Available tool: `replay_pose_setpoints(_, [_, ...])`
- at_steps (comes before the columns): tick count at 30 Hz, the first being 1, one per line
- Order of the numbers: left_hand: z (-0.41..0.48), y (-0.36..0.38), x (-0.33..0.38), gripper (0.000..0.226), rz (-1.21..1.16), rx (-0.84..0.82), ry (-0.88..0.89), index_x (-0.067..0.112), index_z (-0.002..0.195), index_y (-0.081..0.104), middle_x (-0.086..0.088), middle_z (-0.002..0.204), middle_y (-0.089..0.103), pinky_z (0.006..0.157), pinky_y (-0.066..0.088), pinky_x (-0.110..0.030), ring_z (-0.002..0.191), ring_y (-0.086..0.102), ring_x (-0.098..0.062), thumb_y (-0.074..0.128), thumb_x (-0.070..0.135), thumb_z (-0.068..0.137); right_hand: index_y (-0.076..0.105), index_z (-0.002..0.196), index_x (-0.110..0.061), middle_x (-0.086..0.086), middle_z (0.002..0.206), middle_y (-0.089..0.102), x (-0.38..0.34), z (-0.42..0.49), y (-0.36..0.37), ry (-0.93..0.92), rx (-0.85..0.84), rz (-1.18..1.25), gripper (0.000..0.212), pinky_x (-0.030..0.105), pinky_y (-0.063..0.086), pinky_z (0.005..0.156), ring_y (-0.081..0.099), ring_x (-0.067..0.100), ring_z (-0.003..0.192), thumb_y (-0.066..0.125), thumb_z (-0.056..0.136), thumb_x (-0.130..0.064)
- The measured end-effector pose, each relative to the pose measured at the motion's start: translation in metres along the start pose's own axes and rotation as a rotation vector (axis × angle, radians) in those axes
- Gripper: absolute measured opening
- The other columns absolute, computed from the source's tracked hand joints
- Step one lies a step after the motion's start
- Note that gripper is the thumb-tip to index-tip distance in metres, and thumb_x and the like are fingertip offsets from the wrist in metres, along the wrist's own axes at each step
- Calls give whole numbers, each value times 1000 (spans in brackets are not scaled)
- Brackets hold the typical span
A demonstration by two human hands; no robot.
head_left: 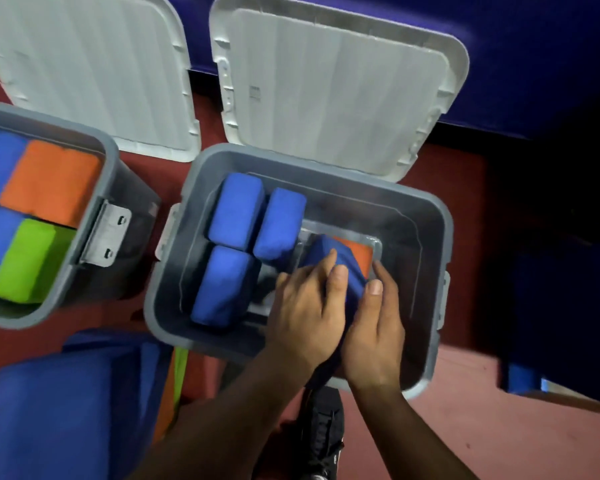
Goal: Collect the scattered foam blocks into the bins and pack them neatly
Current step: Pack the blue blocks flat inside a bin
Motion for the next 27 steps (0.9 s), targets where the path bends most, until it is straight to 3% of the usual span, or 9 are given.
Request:
replay_pose_setpoints(2, [-2,-17,0,86,39,-13,-61,23,140,57,-8,127,69,109,35,-40,122,58,-26,-1,66,93,50,144,-37,-12,137,63,-14,-8,5,49,-15,-36,77,5,39,88,56,2,121,22,85,-76])
replay_pose_setpoints(3, [-3,-28,0,86,29,-4,-93,24,136,59,-10,123,69,107,37,-41,120,59,-29,-1,65,91,50,142,-38,-13,133,64,-20,-11,9,66,-31,-57,77,8,40,84,58,5,118,20,84,-78])
replay_pose_setpoints(6, [-5,-54,-6,86,-29,-25,-226,25,117,65,-12,120,68,105,39,-45,118,57,-35,-1,73,90,52,135,-41,-10,121,67,-35,-20,23,144,-115,-121,73,29,39,86,61,16,112,13,89,-81])
replay_pose_setpoints(8, [-6,-61,-15,81,-22,-88,-291,22,117,65,-12,121,68,106,38,-43,120,55,-33,5,69,91,58,126,-38,-13,108,64,-41,-24,35,200,-186,-155,71,33,36,89,57,15,106,10,91,-75])
replay_pose_setpoints(12, [5,-79,-38,79,-74,-49,-385,18,123,65,-13,121,68,105,41,-43,121,57,-36,9,67,97,60,95,-36,-19,78,56,-56,-15,61,214,-214,-238,60,34,36,87,53,18,91,11,95,-69])
replay_pose_setpoints(16, [21,-79,-49,83,-66,-6,-395,22,122,65,-15,121,68,109,37,-47,123,54,-38,5,68,90,64,113,-31,-3,99,67,-49,4,85,223,-224,-290,69,40,41,94,59,29,109,10,98,-71])
replay_pose_setpoints(20, [30,-65,-75,88,-89,43,-354,18,117,65,-15,113,71,104,40,-48,116,58,-38,-2,67,88,59,108,-26,-10,80,54,-32,13,107,219,-197,-317,61,36,34,83,59,32,103,15,100,-67])
replay_pose_setpoints(24, [43,-56,-100,89,12,122,-247,14,108,66,-15,102,73,94,43,-46,103,61,-39,-6,63,93,54,118,-24,3,100,69,-7,22,125,179,-144,-249,56,37,39,80,62,31,101,20,101,-65])
replay_pose_setpoints(27, [45,-38,-119,85,236,138,-235,20,132,61,-6,129,64,102,27,-46,121,47,-29,-6,60,97,53,122,-24,8,108,70,17,26,138,207,-138,-221,52,35,35,79,61,35,105,22,103,-61])
Point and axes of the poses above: each hand's wrist, its own z-axis towards the middle knuckle, its own y-axis out of the palm, x = y × z, the point moved 6 cm from there along z, towards the middle knuckle
